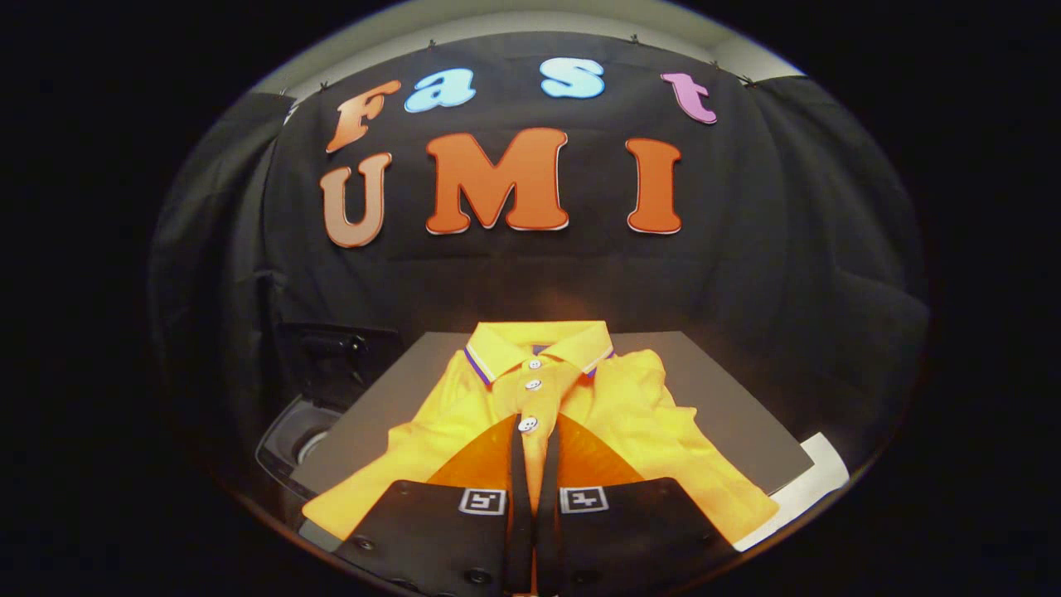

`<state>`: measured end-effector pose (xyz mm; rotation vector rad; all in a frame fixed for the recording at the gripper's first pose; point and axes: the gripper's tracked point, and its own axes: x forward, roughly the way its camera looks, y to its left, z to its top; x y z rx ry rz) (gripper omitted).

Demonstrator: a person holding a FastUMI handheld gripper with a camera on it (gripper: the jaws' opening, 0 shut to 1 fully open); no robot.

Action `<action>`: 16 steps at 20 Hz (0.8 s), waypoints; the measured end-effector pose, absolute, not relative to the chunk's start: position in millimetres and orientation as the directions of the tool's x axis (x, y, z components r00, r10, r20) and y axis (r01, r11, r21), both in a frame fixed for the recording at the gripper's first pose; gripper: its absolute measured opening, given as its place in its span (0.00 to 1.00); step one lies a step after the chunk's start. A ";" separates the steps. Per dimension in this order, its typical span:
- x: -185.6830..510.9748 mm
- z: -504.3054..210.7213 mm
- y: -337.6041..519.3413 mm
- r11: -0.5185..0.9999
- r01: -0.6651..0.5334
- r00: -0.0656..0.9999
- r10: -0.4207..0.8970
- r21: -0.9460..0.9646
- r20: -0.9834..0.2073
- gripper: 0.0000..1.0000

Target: Put the clothes into the washing machine and then close the washing machine lid.

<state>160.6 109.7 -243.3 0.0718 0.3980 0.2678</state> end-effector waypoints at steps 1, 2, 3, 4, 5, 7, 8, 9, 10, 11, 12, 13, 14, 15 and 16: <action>152.3 -225.9 109.9 0.956 -0.249 0.903 0.287 0.155 -0.320 0.10; 146.0 -206.3 111.7 0.950 -0.256 0.919 0.297 0.179 -0.261 0.10; 138.2 -185.2 109.8 0.945 -0.267 0.930 0.304 0.189 -0.206 0.10; 130.9 -167.4 107.5 0.944 -0.272 0.939 0.303 0.188 -0.163 0.10; 122.8 -152.3 108.5 0.941 -0.283 0.943 0.309 0.185 -0.126 0.10; 105.6 -125.1 111.1 0.935 -0.309 0.942 0.326 0.175 -0.077 0.10; 97.8 -114.3 112.8 0.933 -0.321 0.941 0.334 0.165 -0.056 0.10; 88.5 -106.4 116.4 0.931 -0.333 0.938 0.343 0.152 -0.043 0.10; 81.3 -99.5 119.7 0.930 -0.340 0.937 0.348 0.142 -0.034 0.10; 74.5 -91.5 123.9 0.926 -0.352 0.933 0.358 0.137 -0.025 0.10; 70.0 -84.5 129.4 0.922 -0.364 0.930 0.368 0.131 -0.014 0.10; 67.5 -74.1 135.7 0.918 -0.376 0.925 0.379 0.126 0.004 0.09; 64.4 -63.6 140.6 0.914 -0.386 0.922 0.387 0.121 0.021 0.10; 61.8 -53.8 144.9 0.910 -0.397 0.918 0.395 0.118 0.036 0.10; 58.0 -45.7 149.2 0.906 -0.407 0.914 0.404 0.121 0.046 0.10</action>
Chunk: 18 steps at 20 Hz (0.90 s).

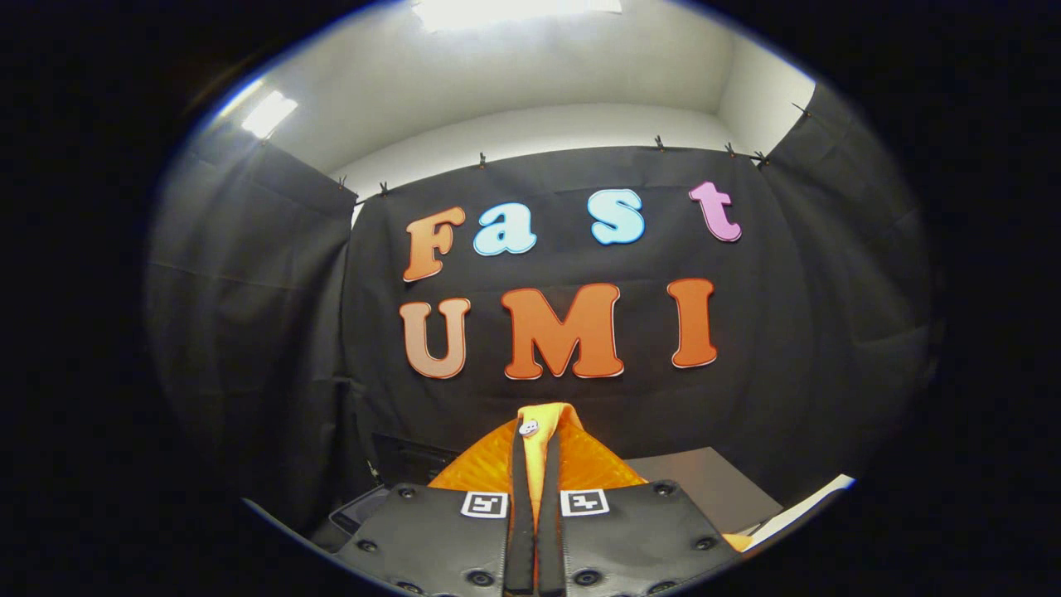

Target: Put the clothes into the washing machine and then close the washing machine lid.

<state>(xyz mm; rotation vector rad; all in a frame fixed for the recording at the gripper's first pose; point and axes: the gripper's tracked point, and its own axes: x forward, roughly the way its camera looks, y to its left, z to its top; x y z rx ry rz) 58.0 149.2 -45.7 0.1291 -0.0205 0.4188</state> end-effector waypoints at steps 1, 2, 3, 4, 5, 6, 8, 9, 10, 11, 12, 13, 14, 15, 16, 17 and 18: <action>54.2 -35.6 153.9 0.898 -0.421 0.907 0.417 0.129 0.060 0.10; 50.0 -28.0 161.6 0.887 -0.440 0.898 0.434 0.138 0.073 0.10; 46.2 -20.1 168.2 0.879 -0.455 0.891 0.447 0.144 0.085 0.10; 43.1 -12.2 173.6 0.871 -0.469 0.883 0.459 0.145 0.097 0.09; 39.4 -4.6 178.5 0.866 -0.480 0.877 0.468 0.142 0.112 0.09; 33.9 3.1 183.7 0.858 -0.494 0.869 0.479 0.141 0.127 0.10; 25.4 16.3 194.7 0.841 -0.520 0.853 0.501 0.150 0.148 0.10; 22.1 22.0 202.7 0.831 -0.533 0.845 0.512 0.157 0.157 0.10; 19.2 26.0 209.8 0.823 -0.545 0.837 0.522 0.160 0.167 0.10; 17.8 31.0 214.5 0.818 -0.553 0.831 0.529 0.158 0.175 0.10; 17.3 34.3 221.1 0.813 -0.562 0.825 0.536 0.153 0.179 0.09; 14.6 35.2 227.7 0.808 -0.570 0.819 0.544 0.149 0.180 0.09; 11.9 36.3 234.3 0.801 -0.580 0.813 0.554 0.151 0.181 0.09; 8.5 37.4 243.4 0.790 -0.592 0.804 0.566 0.156 0.182 0.09; 6.3 38.1 250.8 0.782 -0.602 0.797 0.576 0.162 0.183 0.10; 7.2 40.4 256.8 0.778 -0.607 0.794 0.580 0.165 0.183 0.10; 6.9 40.0 264.0 0.771 -0.614 0.788 0.588 0.168 0.182 0.10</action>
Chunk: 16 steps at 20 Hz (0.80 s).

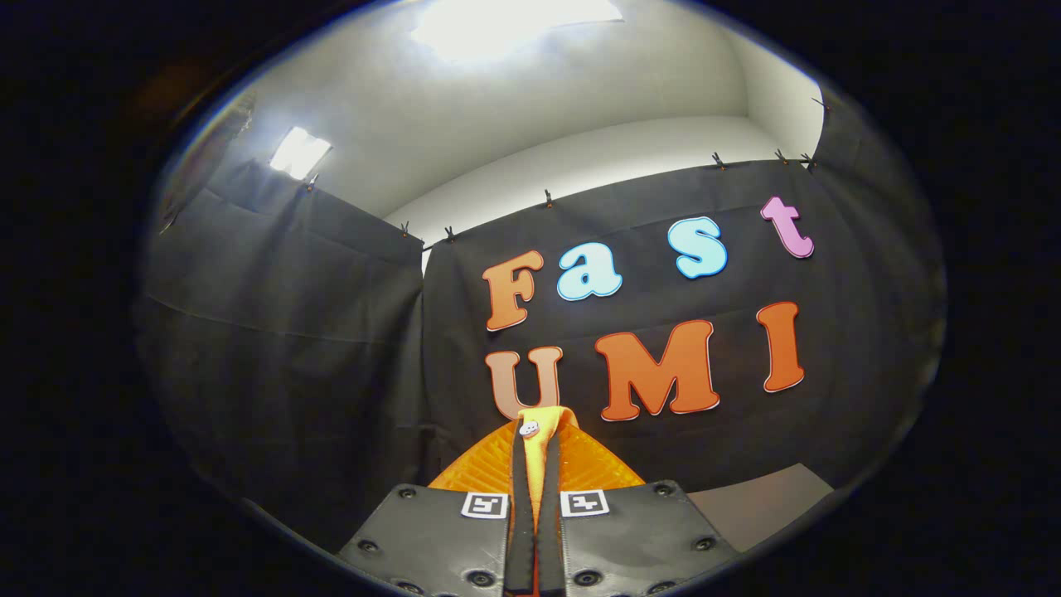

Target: Put the clothes into the washing machine and then close the washing machine lid.

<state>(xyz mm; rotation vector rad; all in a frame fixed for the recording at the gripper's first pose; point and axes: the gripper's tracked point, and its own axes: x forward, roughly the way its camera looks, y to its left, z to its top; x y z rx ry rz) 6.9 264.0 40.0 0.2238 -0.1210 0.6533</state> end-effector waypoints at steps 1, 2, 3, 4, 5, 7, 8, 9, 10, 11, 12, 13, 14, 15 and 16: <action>6.5 39.6 272.2 0.766 -0.620 0.784 0.594 0.172 0.180 0.09; 5.1 38.3 281.2 0.759 -0.628 0.778 0.603 0.174 0.176 0.09; 5.2 36.3 291.2 0.753 -0.634 0.773 0.610 0.176 0.174 0.09; 4.7 34.7 301.1 0.747 -0.641 0.767 0.618 0.178 0.170 0.09; 5.9 33.8 312.9 0.738 -0.649 0.761 0.627 0.182 0.168 0.09; 4.1 32.6 338.1 0.718 -0.668 0.744 0.648 0.198 0.161 0.09; 3.9 32.7 351.3 0.707 -0.678 0.735 0.659 0.201 0.164 0.09; 5.4 34.3 363.0 0.701 -0.685 0.729 0.665 0.199 0.165 0.09; 8.0 33.6 375.2 0.697 -0.690 0.724 0.670 0.196 0.165 0.09; 8.6 33.9 386.8 0.690 -0.696 0.717 0.677 0.199 0.165 0.09; 9.7 34.1 398.3 0.679 -0.704 0.709 0.685 0.208 0.165 0.09; 10.4 34.4 409.9 0.666 -0.712 0.701 0.694 0.221 0.165 0.09; 9.6 35.5 417.3 0.654 -0.720 0.692 0.702 0.233 0.167 0.09; 10.3 39.3 426.4 0.645 -0.725 0.686 0.707 0.241 0.172 0.09; 12.5 43.2 435.5 0.638 -0.731 0.680 0.712 0.242 0.176 0.09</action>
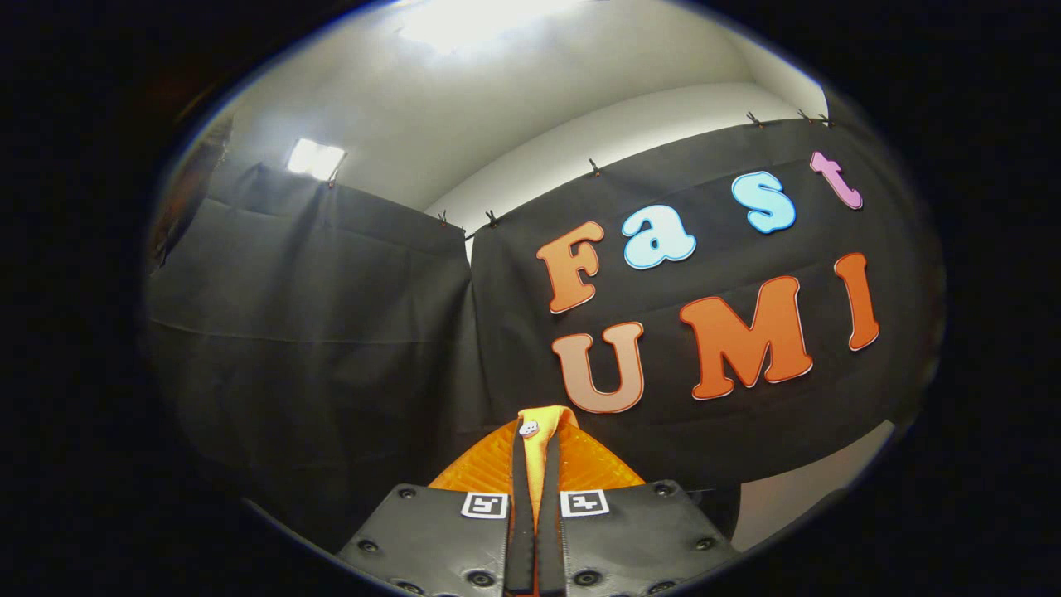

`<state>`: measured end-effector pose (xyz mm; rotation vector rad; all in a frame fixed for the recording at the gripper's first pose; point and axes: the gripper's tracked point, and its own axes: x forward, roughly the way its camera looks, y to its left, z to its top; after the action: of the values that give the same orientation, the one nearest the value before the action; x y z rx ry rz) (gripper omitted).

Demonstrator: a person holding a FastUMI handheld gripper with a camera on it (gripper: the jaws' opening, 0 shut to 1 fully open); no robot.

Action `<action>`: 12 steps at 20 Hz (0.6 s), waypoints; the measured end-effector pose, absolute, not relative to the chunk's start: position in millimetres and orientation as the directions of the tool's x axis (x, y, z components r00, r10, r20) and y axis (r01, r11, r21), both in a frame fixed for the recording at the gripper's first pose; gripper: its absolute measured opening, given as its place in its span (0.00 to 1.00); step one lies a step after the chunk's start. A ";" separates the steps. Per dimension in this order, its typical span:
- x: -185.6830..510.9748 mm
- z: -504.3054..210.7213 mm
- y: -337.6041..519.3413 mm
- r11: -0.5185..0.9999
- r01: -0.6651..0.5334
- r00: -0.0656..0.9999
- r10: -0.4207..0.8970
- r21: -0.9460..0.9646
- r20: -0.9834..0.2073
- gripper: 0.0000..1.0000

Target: Put the clothes into the washing machine and then close the washing machine lid.

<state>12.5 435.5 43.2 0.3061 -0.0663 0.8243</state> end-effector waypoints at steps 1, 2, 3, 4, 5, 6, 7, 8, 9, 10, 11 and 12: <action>14.5 47.0 444.5 0.630 -0.738 0.672 0.717 0.241 0.182 0.09; 15.8 50.7 453.7 0.621 -0.746 0.664 0.724 0.243 0.187 0.09; 16.7 55.6 463.6 0.607 -0.757 0.651 0.734 0.242 0.193 0.09; 16.4 61.3 471.0 0.601 -0.764 0.643 0.739 0.234 0.200 0.09; 19.3 66.1 476.3 0.601 -0.768 0.640 0.741 0.224 0.205 0.09; 21.3 72.0 483.8 0.595 -0.774 0.632 0.744 0.217 0.214 0.09; 21.5 76.5 489.5 0.591 -0.778 0.628 0.746 0.212 0.223 0.09; 24.3 83.6 495.2 0.586 -0.783 0.622 0.747 0.208 0.235 0.10; 24.7 86.2 503.6 0.575 -0.792 0.611 0.754 0.206 0.241 0.10; 25.2 90.8 511.2 0.570 -0.798 0.603 0.758 0.194 0.249 0.10; 25.9 96.7 517.1 0.574 -0.802 0.597 0.762 0.166 0.251 0.10; 28.2 95.9 523.0 0.586 -0.799 0.599 0.762 0.131 0.246 0.10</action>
<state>28.2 523.0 95.9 0.2386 -0.1704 0.9151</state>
